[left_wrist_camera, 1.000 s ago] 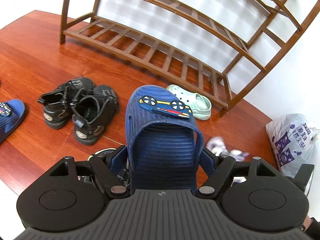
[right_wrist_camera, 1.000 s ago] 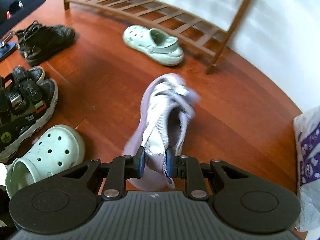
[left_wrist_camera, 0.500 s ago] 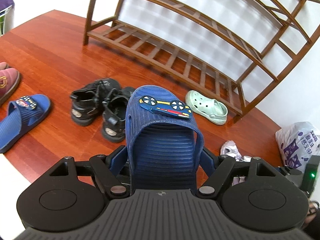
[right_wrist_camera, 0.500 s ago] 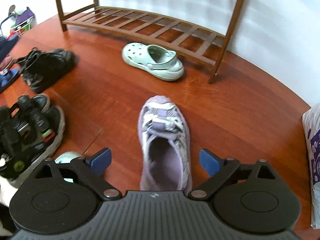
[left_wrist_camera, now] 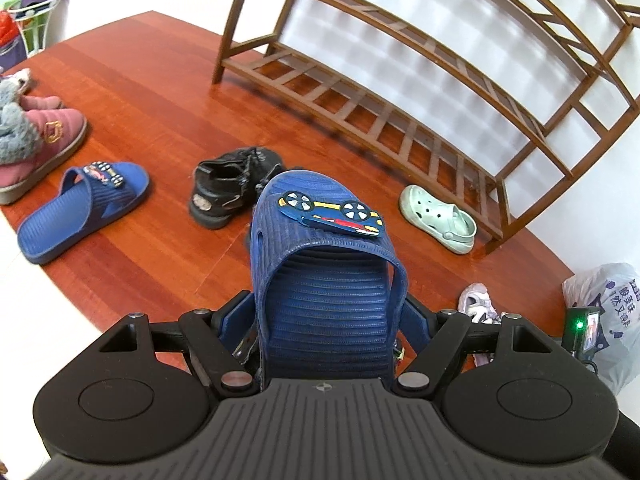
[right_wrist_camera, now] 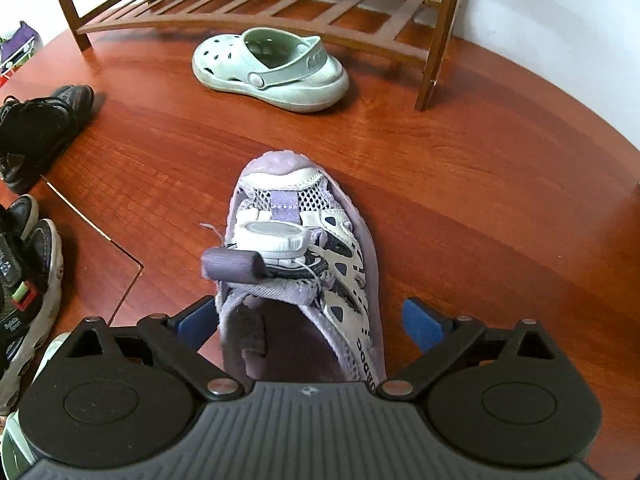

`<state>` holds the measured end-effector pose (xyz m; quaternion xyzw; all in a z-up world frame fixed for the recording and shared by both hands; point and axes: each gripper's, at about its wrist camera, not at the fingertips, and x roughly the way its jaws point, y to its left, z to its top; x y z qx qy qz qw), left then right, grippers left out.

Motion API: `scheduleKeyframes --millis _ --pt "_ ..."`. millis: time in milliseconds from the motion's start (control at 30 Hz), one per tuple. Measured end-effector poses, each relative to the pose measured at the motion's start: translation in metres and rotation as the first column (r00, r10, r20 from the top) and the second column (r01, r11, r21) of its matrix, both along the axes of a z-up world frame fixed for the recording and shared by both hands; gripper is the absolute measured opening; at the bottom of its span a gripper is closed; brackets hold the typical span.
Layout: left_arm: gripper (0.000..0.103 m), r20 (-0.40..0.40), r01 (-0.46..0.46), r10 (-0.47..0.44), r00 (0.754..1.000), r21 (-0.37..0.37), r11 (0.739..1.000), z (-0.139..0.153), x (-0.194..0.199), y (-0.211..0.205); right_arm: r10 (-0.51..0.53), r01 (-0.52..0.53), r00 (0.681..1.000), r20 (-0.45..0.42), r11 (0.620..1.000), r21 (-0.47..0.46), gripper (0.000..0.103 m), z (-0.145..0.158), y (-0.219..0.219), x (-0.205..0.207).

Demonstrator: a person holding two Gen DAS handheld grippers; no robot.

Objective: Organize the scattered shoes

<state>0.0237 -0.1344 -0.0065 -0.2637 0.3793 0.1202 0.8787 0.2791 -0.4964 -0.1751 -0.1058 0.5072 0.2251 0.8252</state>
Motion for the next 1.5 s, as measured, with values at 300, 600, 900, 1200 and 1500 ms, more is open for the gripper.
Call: scheduleKeyframes --millis 300,600,900,1200,1500 --pt "0.077 0.015 -0.020 0.020 1.000 -0.015 1.000 0.001 -0.011 0.002 -0.019 0.019 1.000 -0.011 1.000 0.015 0.080 -0.002 -0.003 0.000" --pt "0.077 0.010 -0.021 0.021 1.000 -0.015 1.000 -0.004 -0.022 0.030 -0.058 0.057 0.996 0.060 0.998 0.026 0.080 0.044 -0.005 -0.010" --pt "0.077 -0.049 0.054 -0.054 0.997 0.000 0.999 -0.029 -0.022 0.094 -0.144 0.140 0.989 0.042 0.987 0.082 0.080 0.099 0.002 -0.042" --pt "0.077 -0.134 0.213 -0.205 0.970 0.047 0.976 -0.068 0.001 0.153 -0.225 0.220 0.974 0.025 0.968 0.123 0.080 0.132 0.030 -0.096" --pt "0.077 -0.201 0.393 -0.371 0.907 0.082 0.916 -0.101 0.035 0.177 -0.264 0.260 0.964 0.010 0.955 0.139 0.080 0.135 0.071 -0.138"
